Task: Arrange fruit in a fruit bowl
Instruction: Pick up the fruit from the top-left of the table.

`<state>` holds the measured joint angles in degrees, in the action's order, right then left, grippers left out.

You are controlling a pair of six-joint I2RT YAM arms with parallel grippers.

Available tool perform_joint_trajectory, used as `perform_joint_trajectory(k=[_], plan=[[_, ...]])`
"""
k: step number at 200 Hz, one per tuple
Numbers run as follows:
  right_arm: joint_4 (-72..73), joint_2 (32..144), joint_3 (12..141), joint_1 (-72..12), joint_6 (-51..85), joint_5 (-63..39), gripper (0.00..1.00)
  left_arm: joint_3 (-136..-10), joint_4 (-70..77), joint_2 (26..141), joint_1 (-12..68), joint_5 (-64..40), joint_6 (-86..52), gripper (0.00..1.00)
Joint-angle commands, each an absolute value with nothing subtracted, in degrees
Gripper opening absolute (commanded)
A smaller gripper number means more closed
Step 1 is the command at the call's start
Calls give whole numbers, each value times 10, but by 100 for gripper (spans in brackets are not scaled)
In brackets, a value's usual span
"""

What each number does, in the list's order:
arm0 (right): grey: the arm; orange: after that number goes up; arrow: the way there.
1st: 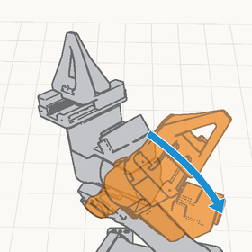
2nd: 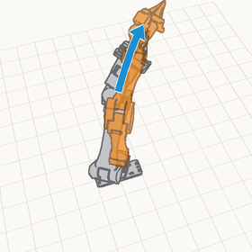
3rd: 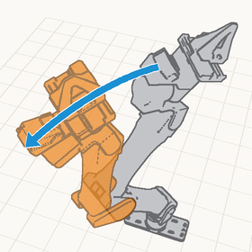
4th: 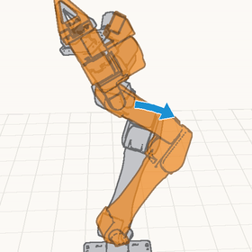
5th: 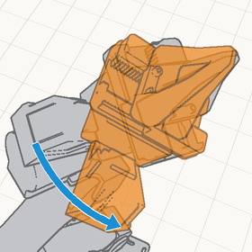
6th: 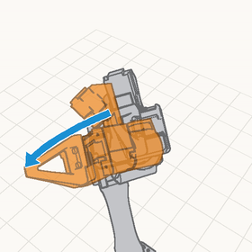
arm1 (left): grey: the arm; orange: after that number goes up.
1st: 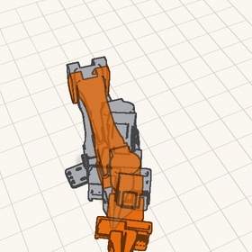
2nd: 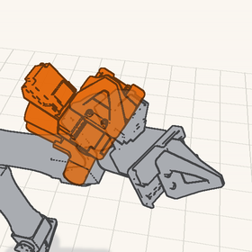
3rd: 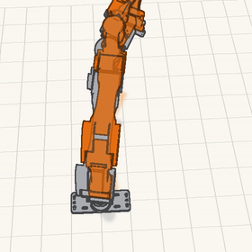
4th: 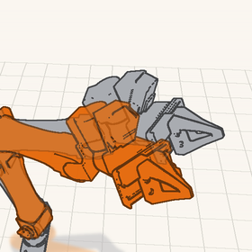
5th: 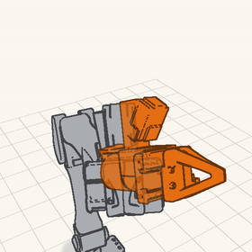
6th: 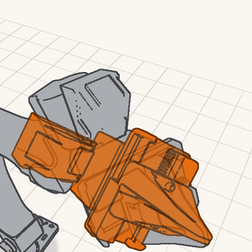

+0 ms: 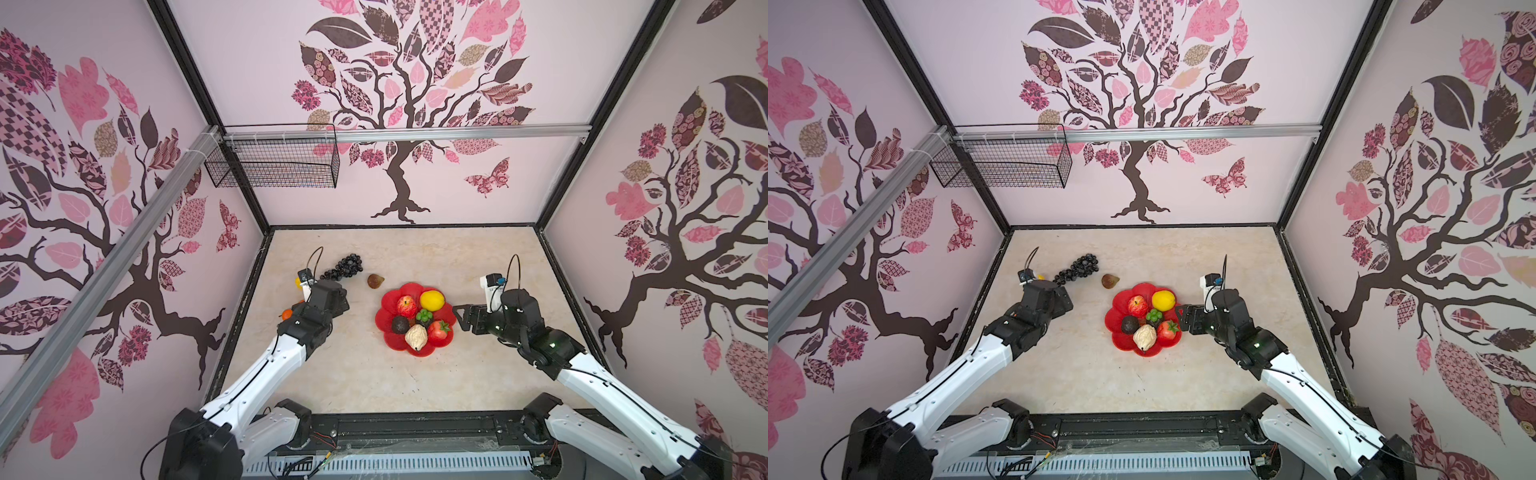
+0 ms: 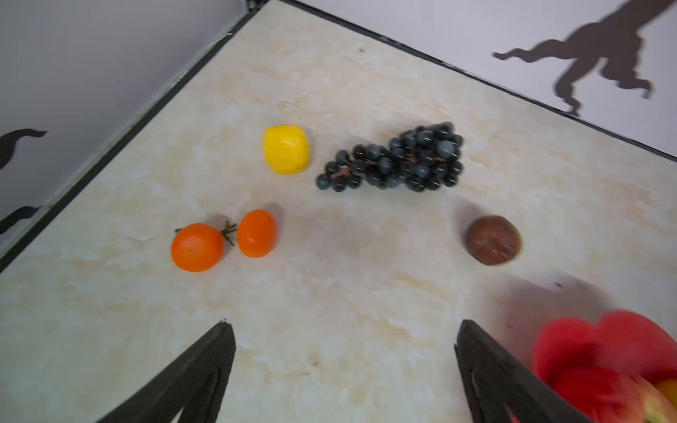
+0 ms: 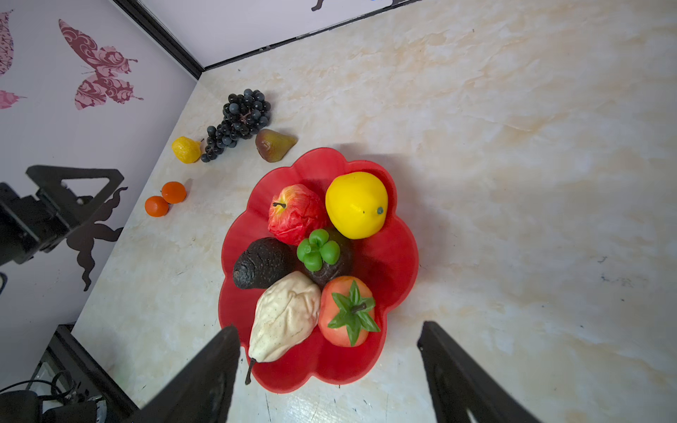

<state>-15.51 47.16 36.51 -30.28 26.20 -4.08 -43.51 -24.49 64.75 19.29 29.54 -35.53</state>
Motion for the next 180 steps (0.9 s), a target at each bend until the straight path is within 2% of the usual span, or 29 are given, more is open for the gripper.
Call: perform_joint_trajectory(k=[1,31,71,91,180], plan=[[-149,445,357,-301,272,-41,83,-496,-264,692,128,279,-366,97],[-153,422,337,-301,278,-55,84,-585,-282,811,43,234,-347,96],[-174,389,319,-301,279,-56,89,-722,-332,962,22,256,-288,97],[-183,379,312,-301,273,-56,90,-773,-352,1020,3,225,-268,97],[-177,376,300,-301,266,-56,92,-865,-391,1144,-26,169,-244,92]])
